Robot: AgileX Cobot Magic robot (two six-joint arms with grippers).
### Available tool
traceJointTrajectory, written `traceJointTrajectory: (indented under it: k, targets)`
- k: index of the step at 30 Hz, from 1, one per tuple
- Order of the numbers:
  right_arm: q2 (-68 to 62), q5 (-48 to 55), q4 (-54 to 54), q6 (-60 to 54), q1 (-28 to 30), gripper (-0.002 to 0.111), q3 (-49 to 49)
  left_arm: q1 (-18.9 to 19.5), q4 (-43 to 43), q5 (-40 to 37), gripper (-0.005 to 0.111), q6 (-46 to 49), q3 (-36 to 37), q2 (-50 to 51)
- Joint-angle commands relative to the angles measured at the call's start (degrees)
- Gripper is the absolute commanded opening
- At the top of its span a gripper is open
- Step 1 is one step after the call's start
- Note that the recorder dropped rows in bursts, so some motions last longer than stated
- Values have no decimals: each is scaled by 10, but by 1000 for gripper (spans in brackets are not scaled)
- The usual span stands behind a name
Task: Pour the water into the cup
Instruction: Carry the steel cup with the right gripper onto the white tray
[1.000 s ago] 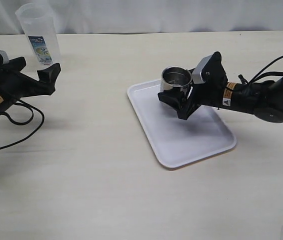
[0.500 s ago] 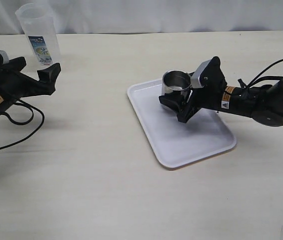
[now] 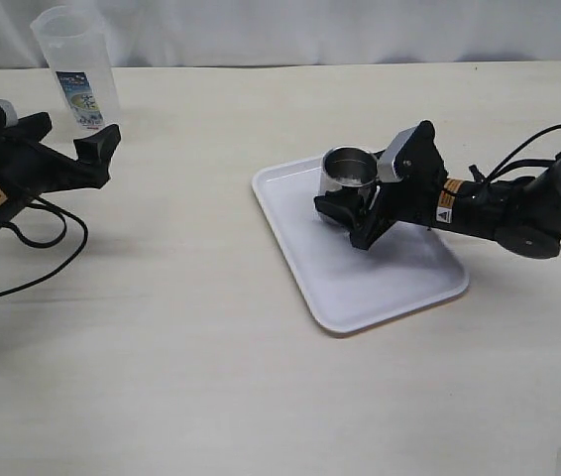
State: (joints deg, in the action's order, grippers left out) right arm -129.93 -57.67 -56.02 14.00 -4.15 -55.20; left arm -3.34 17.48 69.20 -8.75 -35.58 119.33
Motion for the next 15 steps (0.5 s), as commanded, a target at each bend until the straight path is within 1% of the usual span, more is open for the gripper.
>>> traceJointTrajectory:
  k: [1, 7, 9, 10, 11, 13, 15]
  targets:
    - [-13, -24, 3, -18, 3, 4, 0, 0, -2, 8, 88, 0, 5, -5]
    - [-16, -24, 3, -18, 3, 5, 0, 0, -2, 8, 88, 0, 5, -5]
    - [-16, -24, 3, -18, 3, 11, 0, 0, -2, 8, 88, 0, 5, -5]
    - [-16, -24, 3, -18, 3, 15, 0, 0, -2, 8, 88, 0, 5, -5]
    - [-16, -24, 3, -18, 3, 22, 0, 0, -2, 8, 88, 0, 5, -5]
    - [-16, -24, 3, -18, 3, 39, 0, 0, -2, 8, 88, 0, 5, -5]
    - [-16, -24, 3, -18, 3, 64, 0, 0, -2, 8, 88, 0, 5, -5]
